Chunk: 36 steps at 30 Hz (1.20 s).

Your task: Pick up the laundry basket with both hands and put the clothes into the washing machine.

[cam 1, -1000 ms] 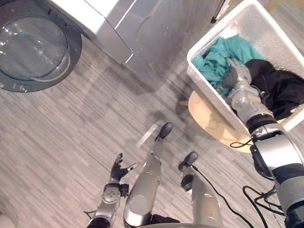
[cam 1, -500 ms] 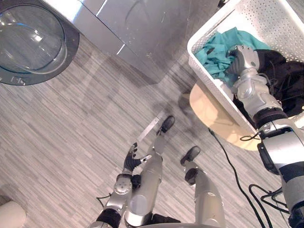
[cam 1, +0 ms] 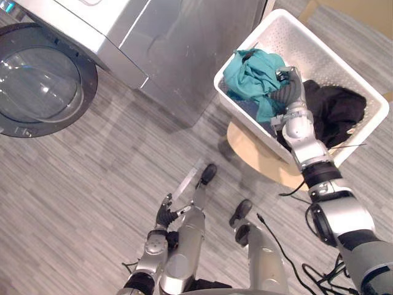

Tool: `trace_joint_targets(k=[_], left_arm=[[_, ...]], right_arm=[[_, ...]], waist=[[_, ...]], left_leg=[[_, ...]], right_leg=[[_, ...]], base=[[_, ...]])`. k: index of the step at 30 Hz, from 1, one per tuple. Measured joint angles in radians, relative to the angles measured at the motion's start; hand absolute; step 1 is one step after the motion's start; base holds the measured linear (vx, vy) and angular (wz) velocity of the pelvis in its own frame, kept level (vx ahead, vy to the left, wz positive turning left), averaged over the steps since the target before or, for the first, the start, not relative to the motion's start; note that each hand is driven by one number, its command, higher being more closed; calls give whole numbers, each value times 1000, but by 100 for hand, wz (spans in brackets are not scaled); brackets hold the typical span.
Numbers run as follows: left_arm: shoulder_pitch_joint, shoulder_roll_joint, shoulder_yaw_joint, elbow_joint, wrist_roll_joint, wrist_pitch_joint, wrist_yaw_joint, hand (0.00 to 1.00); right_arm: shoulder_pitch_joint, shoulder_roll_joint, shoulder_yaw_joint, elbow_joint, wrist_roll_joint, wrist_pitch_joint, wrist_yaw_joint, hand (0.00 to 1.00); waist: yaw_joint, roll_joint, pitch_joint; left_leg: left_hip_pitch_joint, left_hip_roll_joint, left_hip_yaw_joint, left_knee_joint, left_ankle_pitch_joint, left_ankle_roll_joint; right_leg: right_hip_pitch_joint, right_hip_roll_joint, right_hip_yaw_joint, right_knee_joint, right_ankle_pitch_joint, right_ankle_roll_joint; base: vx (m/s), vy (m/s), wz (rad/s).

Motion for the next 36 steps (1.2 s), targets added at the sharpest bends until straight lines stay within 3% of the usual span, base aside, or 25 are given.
trace_joint_targets(k=[4, 6, 14, 20, 22, 24, 26, 29, 31, 34, 36], left_arm=[[21, 0, 25, 20, 6, 14, -19, 0], [44, 1, 34, 21, 7, 15, -21, 0], [89, 1, 52, 51, 45, 18, -19, 0], [109, 1, 70, 60, 44, 28, -18, 0], [122, 2, 66, 57, 44, 30, -18, 0], [121, 12, 56, 47, 38, 31, -19, 0], [118, 24, 23, 0, 34, 30, -20, 0], [122, 39, 30, -74, 24, 24, -17, 0], [135, 52, 39, -152, -3, 13, -17, 0], [211, 50, 58, -334, -60, -11, -18, 0], [257, 38, 37, -465, -84, -22, -18, 0]], right_arm=[[100, 65, -8, -69, 97, -34, 28, 100], [139, 78, -7, -76, 96, -36, 43, 100], [296, 124, -8, -95, 68, -33, 50, 100], [447, 202, -2, -357, 147, -40, 72, 100], [490, 212, 23, -430, 168, -53, 83, 100], [542, 218, 51, -497, 191, -74, 110, 100], [619, 224, 53, -554, 207, -84, 144, 100], [732, 230, 62, -598, 218, -89, 176, 100], [779, 229, 79, -606, 219, -90, 198, 100], [780, 216, 106, -603, 218, -93, 219, 100], [779, 195, 103, -603, 218, -104, 225, 100]], waist=[[-25, -18, -51], [-27, -34, -80], [-57, -40, -158], [-82, -44, -162], [-82, -47, -188], [-87, -56, -195], [-117, -62, -196], [-135, -70, -199], [-130, -78, -203], [-106, -74, -206], [-105, -56, -212]], left_leg=[[45, 4, 28, -2, -32, 16], [59, 5, 54, -2, -38, 16], [110, 4, 85, -2, -37, 14], [189, 8, 222, -1, -37, 24], [198, 26, 278, -2, -62, 60], [208, 32, 304, -1, -68, 61], [221, 22, 289, 0, -85, 64], [210, -5, 221, 30, -87, 67], [201, -15, 176, 32, -80, 59], [179, 8, 112, 17, -63, 35], [141, 20, 66, 9, -56, 22]], right_leg=[[26, -3, 19, 15, -2, 3], [32, -5, 39, 13, -1, 4], [103, -2, 53, -44, 20, 23], [170, 0, 141, -101, 56, 34], [167, 18, 194, -134, 85, 32], [175, 25, 221, -158, 105, 32], [165, 8, 217, -85, 66, 38], [164, -3, 246, 19, 2, 51], [169, 6, 269, 37, -44, 43], [167, 34, 205, 32, -46, 19], [152, 54, 138, 37, -48, 3]], base=[[-38, 3, -13], [-32, 10, -27], [31, -2, -4], [41, 9, -41], [1, 17, -85], [4, -4, -47], [-5, -21, 14], [12, -44, 81], [18, -85, 92], [-56, -138, 54], [-65, -174, 83]])
